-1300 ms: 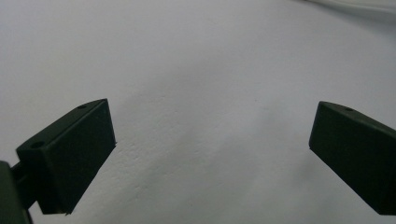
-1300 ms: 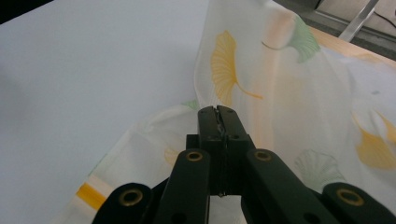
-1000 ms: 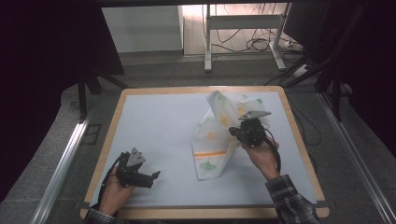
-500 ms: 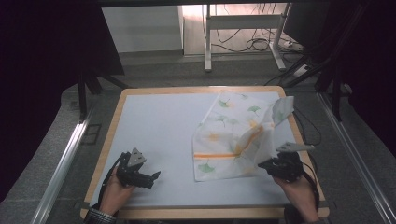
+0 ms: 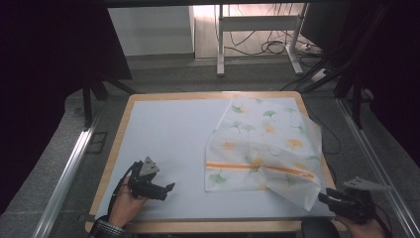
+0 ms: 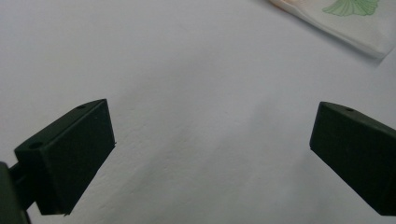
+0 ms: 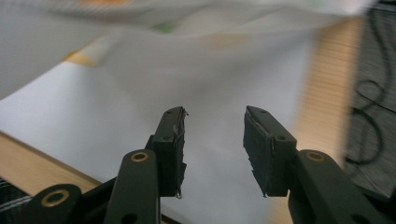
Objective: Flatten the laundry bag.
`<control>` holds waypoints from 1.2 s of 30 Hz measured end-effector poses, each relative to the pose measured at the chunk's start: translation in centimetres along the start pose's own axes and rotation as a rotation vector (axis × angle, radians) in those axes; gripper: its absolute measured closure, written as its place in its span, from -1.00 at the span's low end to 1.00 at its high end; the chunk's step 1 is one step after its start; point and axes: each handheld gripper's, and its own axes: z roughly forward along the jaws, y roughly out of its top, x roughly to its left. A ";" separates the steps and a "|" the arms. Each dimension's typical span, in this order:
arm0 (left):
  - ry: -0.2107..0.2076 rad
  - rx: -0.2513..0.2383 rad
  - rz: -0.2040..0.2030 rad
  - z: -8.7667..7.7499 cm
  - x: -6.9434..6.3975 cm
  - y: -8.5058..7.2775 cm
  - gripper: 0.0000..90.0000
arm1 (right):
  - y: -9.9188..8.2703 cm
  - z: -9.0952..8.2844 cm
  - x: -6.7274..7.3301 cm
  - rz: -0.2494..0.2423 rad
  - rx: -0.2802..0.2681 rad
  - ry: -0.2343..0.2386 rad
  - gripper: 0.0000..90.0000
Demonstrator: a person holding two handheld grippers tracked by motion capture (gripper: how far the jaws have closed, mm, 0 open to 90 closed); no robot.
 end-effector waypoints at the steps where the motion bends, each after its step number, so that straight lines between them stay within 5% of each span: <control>1: -0.009 -0.006 -0.002 0.0 -0.1 0.1 -1.00 | -0.1 -0.5 -0.5 0.012 -0.012 -0.011 0.28; 5: -0.067 -0.037 -0.030 0.4 -0.4 1.4 -0.97 | 0.6 -2.8 -1.6 0.044 -0.078 -0.035 0.21; 11: -0.108 -0.048 -0.006 1.5 -1.3 3.5 -0.67 | 2.1 -3.6 -1.4 0.030 -0.114 -0.046 0.13; 19: -0.155 -0.017 0.092 6.7 -4.5 7.4 -0.54 | 5.6 -3.9 -0.6 0.004 -0.170 -0.025 0.03; 25: -0.137 0.035 0.111 9.3 -5.4 7.4 -0.60 | 6.3 -2.6 -0.3 -0.001 -0.163 0.000 -0.02; 27: -0.178 0.035 0.073 9.7 -5.2 7.1 -0.52 | 6.1 -1.9 -0.1 -0.009 -0.145 0.004 -0.05; 29: -0.176 0.032 0.072 9.7 -5.2 7.1 -0.45 | 6.0 -1.7 -0.1 -0.008 -0.140 0.006 -0.06; 33: -0.177 0.036 0.079 9.4 -5.6 7.3 0.19 | 5.3 -1.1 -0.6 0.017 -0.129 0.015 -0.06; 34: -0.167 0.030 0.077 9.4 -5.6 7.4 0.19 | 5.3 -1.1 -0.6 0.017 -0.129 0.015 -0.06; 36: -0.153 0.016 0.081 9.5 -5.7 7.4 0.70 | 5.2 -1.0 -0.6 0.019 -0.128 0.016 -0.06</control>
